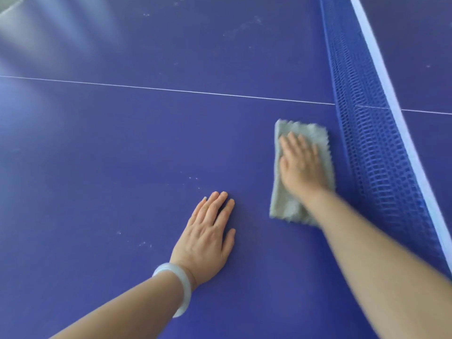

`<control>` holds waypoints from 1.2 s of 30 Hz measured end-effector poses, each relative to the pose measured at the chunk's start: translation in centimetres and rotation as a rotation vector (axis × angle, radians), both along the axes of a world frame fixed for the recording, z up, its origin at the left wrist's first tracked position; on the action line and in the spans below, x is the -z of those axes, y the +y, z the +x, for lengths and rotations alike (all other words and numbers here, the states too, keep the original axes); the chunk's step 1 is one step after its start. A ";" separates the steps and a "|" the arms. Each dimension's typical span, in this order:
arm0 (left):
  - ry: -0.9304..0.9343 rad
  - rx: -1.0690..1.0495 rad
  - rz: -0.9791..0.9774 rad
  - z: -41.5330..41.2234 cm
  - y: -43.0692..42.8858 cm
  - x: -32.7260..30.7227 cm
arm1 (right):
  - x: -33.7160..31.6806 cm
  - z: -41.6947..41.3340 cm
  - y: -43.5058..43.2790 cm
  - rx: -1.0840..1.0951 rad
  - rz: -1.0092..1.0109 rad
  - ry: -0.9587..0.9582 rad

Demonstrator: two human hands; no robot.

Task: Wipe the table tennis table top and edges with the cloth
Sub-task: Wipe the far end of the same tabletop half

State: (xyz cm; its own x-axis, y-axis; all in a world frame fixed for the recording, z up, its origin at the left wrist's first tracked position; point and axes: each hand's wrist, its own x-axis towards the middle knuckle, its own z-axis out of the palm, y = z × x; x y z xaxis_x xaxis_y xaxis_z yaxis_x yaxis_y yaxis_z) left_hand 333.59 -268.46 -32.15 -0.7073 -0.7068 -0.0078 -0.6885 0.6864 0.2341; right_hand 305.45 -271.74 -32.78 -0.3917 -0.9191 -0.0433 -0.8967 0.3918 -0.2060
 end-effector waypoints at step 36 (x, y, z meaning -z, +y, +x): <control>0.071 0.067 0.008 1.1 -0.1 -0.6 | 0.2 21.0 14.2 0.109 0.068 0.062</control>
State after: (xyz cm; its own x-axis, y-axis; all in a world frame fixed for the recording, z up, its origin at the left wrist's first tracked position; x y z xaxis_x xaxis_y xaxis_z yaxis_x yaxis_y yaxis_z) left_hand 334.67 -268.53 -31.56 -0.7521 -0.6579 0.0387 -0.6223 0.7283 0.2868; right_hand 326.42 -257.52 -32.97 -0.4925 -0.8669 -0.0767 -0.8584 0.4984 -0.1214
